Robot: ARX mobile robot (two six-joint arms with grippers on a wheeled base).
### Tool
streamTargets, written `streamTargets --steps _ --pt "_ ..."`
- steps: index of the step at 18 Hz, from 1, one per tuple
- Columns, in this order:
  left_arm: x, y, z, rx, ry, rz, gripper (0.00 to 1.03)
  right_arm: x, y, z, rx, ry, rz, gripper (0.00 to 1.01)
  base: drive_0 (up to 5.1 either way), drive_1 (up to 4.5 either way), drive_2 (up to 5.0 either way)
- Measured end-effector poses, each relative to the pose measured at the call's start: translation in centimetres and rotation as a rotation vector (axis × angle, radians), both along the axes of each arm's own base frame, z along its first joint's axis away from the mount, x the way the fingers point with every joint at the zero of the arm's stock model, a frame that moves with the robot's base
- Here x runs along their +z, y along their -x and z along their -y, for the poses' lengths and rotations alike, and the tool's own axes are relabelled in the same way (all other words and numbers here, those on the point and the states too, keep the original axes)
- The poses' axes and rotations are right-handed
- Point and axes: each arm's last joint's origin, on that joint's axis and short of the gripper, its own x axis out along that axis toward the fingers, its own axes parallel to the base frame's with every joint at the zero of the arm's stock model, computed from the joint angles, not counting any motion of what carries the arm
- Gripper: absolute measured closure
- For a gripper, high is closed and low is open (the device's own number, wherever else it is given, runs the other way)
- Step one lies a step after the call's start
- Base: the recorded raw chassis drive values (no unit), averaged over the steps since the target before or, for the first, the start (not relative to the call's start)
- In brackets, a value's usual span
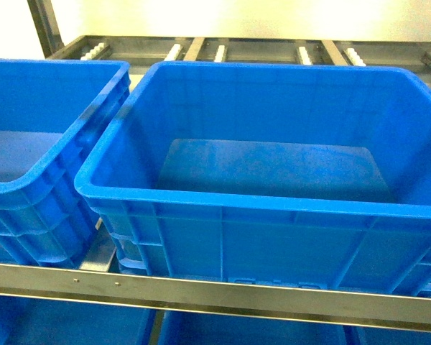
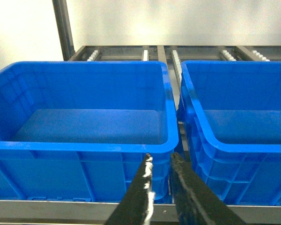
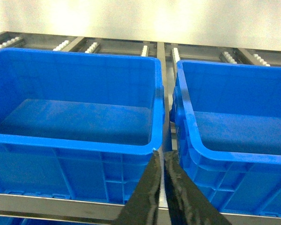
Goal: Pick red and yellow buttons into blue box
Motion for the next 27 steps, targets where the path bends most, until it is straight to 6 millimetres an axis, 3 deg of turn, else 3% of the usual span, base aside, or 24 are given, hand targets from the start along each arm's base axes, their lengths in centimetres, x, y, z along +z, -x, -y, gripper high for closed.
streamTargets --steps 7,8,27 --pt "0.00 0.00 0.00 0.000 0.000 0.000 0.07 -0.01 0.00 0.00 0.000 0.000 -0.001 0.16 0.0 0.00 0.0" --pt "0.00 0.00 0.00 0.000 -0.001 0.000 0.03 0.00 0.00 0.00 0.000 0.000 0.000 0.05 0.0 0.00 0.0" --pt "0.00 0.00 0.00 0.000 0.000 0.000 0.05 0.00 0.00 0.00 0.000 0.000 0.000 0.03 0.0 0.00 0.0"
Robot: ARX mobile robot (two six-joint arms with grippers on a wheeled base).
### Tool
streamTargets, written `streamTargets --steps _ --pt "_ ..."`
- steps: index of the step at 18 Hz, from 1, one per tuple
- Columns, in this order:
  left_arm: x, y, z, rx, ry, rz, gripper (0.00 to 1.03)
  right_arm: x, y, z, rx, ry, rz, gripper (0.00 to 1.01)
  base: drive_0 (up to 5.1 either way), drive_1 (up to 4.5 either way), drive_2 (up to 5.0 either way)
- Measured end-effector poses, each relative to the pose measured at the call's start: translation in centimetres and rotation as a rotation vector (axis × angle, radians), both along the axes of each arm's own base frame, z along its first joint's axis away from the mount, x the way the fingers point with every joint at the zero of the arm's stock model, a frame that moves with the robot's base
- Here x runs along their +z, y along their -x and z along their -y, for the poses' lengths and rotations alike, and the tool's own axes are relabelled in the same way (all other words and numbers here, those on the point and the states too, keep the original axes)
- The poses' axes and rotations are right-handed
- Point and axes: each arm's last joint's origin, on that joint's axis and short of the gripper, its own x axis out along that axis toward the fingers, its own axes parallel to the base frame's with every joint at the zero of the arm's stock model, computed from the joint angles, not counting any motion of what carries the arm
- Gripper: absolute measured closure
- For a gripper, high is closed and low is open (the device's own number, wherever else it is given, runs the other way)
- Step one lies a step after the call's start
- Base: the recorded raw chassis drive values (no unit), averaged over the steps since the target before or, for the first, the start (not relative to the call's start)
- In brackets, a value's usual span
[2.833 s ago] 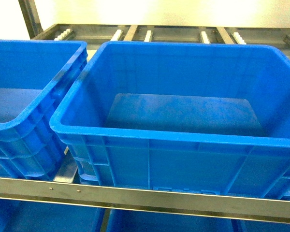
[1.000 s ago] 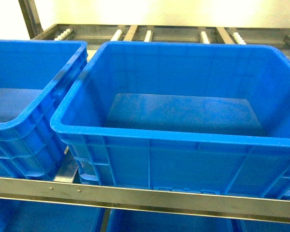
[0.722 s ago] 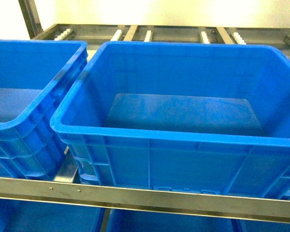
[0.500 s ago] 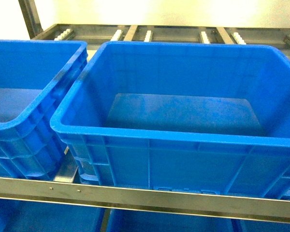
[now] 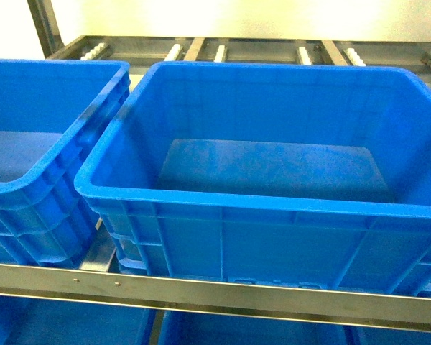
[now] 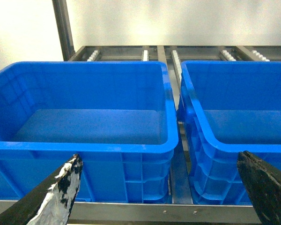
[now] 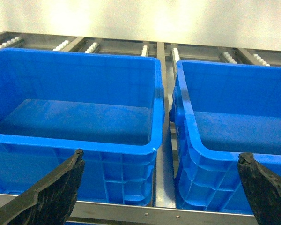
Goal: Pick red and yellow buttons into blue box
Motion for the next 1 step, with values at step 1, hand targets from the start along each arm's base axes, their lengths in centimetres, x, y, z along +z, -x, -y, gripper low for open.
streamTargets --steps 1 --pt "0.00 0.00 0.00 0.000 0.000 0.000 0.05 0.00 0.00 0.00 0.000 0.000 0.000 0.03 0.0 0.00 0.0"
